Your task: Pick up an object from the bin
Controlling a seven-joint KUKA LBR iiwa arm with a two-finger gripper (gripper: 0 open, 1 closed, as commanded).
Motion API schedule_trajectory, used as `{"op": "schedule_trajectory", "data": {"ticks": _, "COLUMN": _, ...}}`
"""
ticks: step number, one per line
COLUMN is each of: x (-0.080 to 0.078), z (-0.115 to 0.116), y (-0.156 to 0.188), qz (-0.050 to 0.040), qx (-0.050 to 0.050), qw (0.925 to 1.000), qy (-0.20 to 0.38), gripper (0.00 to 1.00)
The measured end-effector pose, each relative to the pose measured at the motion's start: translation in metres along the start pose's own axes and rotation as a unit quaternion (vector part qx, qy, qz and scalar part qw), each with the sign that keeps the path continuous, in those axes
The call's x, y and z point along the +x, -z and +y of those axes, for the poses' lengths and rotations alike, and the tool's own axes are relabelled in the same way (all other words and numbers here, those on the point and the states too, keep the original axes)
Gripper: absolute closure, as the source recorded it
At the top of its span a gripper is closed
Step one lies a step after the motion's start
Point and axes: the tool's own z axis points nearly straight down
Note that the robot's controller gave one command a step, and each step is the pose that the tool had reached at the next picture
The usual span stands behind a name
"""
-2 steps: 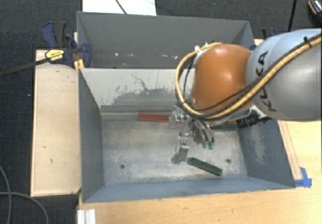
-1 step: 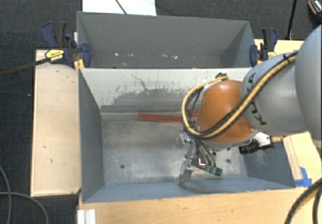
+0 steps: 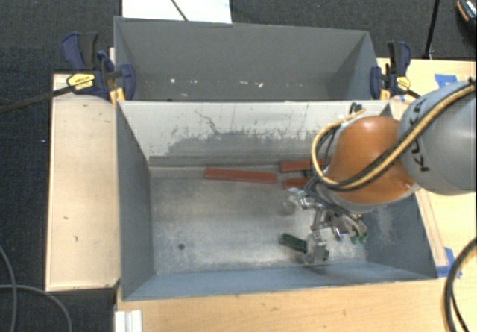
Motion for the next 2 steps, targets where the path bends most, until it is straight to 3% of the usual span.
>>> {"op": "schedule_trajectory", "data": {"ticks": 1, "x": -0.001, "z": 0.003, "y": 0.001, "qz": -0.0002, "qx": -0.001, "qw": 1.0, "qy": -0.003, "gripper": 1.0}}
{"op": "schedule_trajectory", "data": {"ticks": 2, "x": -0.009, "z": 0.012, "y": 0.178, "qz": -0.0045, "qx": 0.0, "qw": 0.9998, "qy": 0.019, "gripper": 1.0}}
